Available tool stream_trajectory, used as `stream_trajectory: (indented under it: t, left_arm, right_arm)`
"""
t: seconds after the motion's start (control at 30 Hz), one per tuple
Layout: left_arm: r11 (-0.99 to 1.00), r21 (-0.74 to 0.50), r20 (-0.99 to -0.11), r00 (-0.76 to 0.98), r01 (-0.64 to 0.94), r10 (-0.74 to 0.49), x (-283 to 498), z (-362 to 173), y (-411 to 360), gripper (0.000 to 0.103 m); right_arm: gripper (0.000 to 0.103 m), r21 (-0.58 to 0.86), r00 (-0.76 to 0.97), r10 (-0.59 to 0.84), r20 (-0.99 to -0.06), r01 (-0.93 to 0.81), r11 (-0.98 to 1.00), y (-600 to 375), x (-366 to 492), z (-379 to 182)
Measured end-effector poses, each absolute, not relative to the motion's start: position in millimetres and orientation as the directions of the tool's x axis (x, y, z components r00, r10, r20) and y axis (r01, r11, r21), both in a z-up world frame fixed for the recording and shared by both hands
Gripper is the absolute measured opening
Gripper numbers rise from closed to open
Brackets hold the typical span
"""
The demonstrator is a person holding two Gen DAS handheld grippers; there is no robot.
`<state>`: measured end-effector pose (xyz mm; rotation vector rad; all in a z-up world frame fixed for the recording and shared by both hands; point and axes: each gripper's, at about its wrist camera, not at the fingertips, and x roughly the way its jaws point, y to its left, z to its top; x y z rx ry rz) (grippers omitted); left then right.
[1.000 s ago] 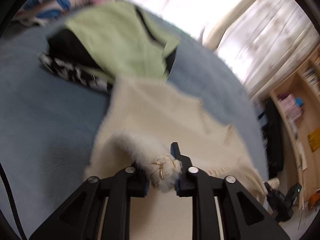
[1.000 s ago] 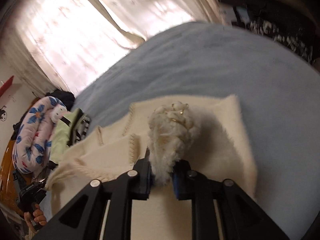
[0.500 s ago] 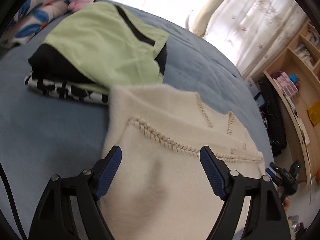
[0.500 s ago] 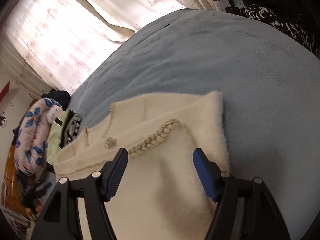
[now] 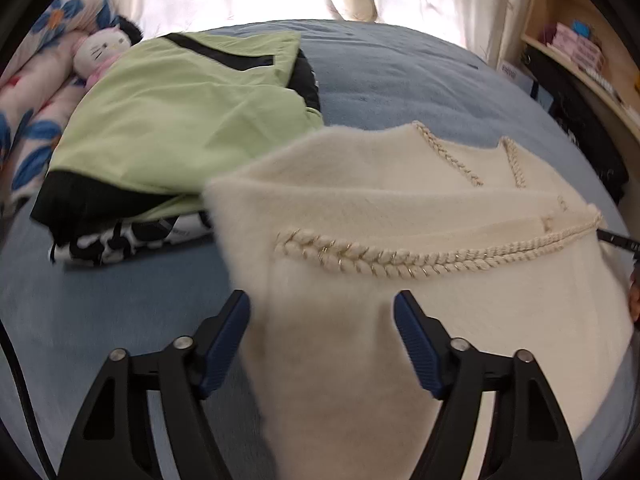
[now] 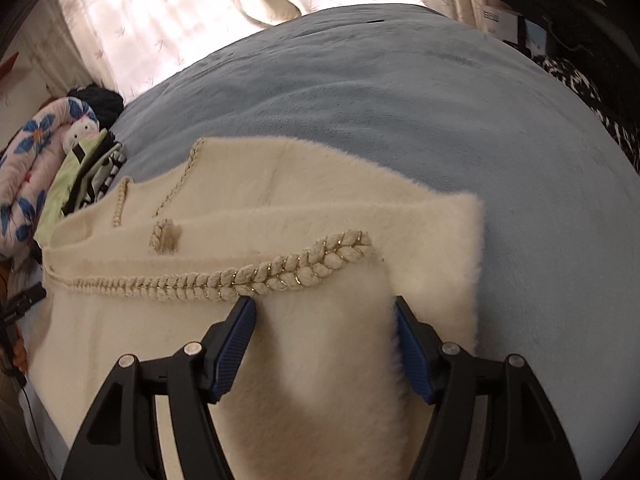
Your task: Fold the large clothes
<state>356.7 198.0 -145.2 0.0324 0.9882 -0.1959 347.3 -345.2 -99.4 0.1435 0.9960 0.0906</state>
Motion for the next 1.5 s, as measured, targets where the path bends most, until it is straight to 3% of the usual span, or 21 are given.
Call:
stream_trajectory:
  t: [0.2,0.27,0.37,0.43,0.5,0.53,0.6,0.63,0.77,0.83,0.9,1.1,1.3,1.5]
  left_arm:
    - [0.976,0.018,-0.834,0.542,0.215,-0.104,372,-155,191,0.061]
    - [0.976,0.025,-0.828,0.552,0.216,-0.101,372,-157,192,0.047]
    - [0.98,0.002,-0.81,0.575,0.2,-0.116,366,-156,202,0.037]
    - [0.98,-0.022,-0.808,0.574,0.195,-0.132,366,-156,205,0.037]
    - [0.978,-0.04,-0.82,0.552,0.206,-0.15,372,-159,202,0.048]
    - [0.975,-0.031,-0.823,0.547,0.221,-0.151,373,-160,197,0.055]
    - [0.97,0.036,-0.827,0.552,0.241,-0.107,373,-161,185,0.055]
    - [0.967,0.064,-0.826,0.557,0.248,-0.088,372,-162,181,0.052]
    - [0.967,0.153,-0.812,0.584,0.205,0.005,368,-161,175,0.013]
    - [0.97,0.167,-0.802,0.597,0.175,0.03,361,-155,174,0.007]
    - [0.97,0.189,-0.789,0.611,0.149,0.06,352,-147,169,0.006]
    - [0.932,0.361,-0.616,0.756,0.022,0.22,300,-99,134,0.005]
    - [0.919,0.377,-0.456,0.84,-0.118,0.295,288,-46,124,0.005]
    - [0.895,0.378,-0.326,0.87,-0.238,0.369,325,-11,115,0.005]
  right_arm:
    - [0.067,0.153,0.564,0.146,-0.813,-0.035,0.988,-344,348,-104]
    - [0.05,0.151,0.576,0.157,-0.802,-0.059,0.987,-341,345,-104]
    - [0.029,0.122,0.595,0.15,-0.79,-0.087,0.989,-334,341,-102]
    - [0.028,0.105,0.598,0.138,-0.79,-0.089,0.99,-331,341,-102]
    - [0.028,0.109,0.593,0.137,-0.794,-0.083,0.991,-332,343,-103]
    - [0.028,0.104,0.593,0.131,-0.794,-0.08,0.991,-331,343,-102]
    - [0.028,0.086,0.594,0.113,-0.796,-0.073,0.994,-328,342,-102]
    - [0.028,0.07,0.597,0.098,-0.796,-0.069,0.995,-325,342,-101]
    - [0.024,0.041,0.597,0.058,-0.8,-0.043,0.998,-320,341,-100]
    - [0.014,0.011,0.601,0.022,-0.799,-0.022,1.0,-317,336,-95]
    - [0.01,-0.015,0.617,-0.006,-0.787,-0.009,1.0,-313,328,-88]
    - [0.007,-0.075,0.731,-0.06,-0.68,0.013,0.997,-300,284,-37]
    - [0.007,-0.099,0.822,-0.126,-0.556,0.085,0.991,-298,261,18]
    - [0.007,-0.081,0.872,-0.177,-0.456,0.158,0.984,-303,288,53]
